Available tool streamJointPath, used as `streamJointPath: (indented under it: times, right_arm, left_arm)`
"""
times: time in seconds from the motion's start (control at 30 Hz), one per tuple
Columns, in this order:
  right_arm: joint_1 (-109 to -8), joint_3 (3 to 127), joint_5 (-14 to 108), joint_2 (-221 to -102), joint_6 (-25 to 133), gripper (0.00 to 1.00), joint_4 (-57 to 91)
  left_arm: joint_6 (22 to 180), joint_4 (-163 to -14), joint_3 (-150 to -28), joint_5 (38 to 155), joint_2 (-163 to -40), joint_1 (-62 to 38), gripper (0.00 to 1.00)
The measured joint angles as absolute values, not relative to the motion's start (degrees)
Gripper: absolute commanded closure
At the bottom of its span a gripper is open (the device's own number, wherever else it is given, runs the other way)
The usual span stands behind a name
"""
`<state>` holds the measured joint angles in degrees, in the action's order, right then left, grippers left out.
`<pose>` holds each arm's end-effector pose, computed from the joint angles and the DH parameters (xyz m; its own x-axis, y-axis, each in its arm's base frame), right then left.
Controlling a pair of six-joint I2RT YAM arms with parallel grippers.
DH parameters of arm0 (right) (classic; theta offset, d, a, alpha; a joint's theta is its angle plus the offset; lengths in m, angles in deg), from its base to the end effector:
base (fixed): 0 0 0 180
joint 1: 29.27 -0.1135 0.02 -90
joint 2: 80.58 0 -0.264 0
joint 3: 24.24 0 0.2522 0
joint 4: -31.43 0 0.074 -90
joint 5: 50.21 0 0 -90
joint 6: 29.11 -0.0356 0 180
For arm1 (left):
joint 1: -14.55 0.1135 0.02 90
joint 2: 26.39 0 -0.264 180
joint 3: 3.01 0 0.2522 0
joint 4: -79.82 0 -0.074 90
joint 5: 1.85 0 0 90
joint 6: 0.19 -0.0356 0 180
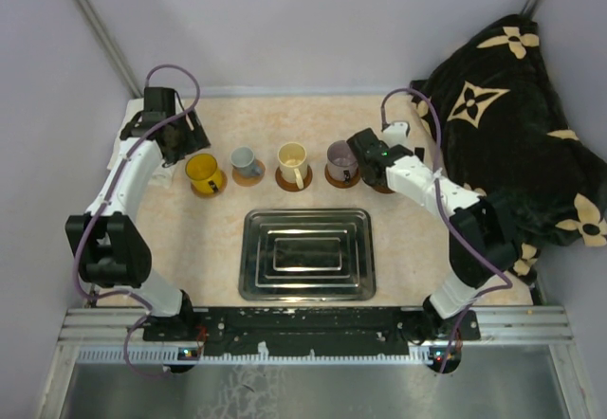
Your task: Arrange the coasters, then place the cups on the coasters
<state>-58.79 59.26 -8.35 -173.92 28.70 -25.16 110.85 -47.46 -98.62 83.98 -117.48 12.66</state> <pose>0.2941 0.1361 0.2444 -0.7121 0.0053 -0.7021 0.3660 0.8562 -0.3647 0.3493 -0.0089 0.3157 -0.6898 -0.3355 -0.6416 -0.2820 0.9407 -0.1887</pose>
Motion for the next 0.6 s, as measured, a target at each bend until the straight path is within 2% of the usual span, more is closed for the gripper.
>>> streamJointPath:
  times: [0.6]
  right_arm:
    - [-58.7, 55.1, -8.8, -172.6, 28.7, 0.08, -25.7]
  left_arm:
    - [110.8, -47.5, -98.6, 85.3, -118.2, 12.6, 0.22]
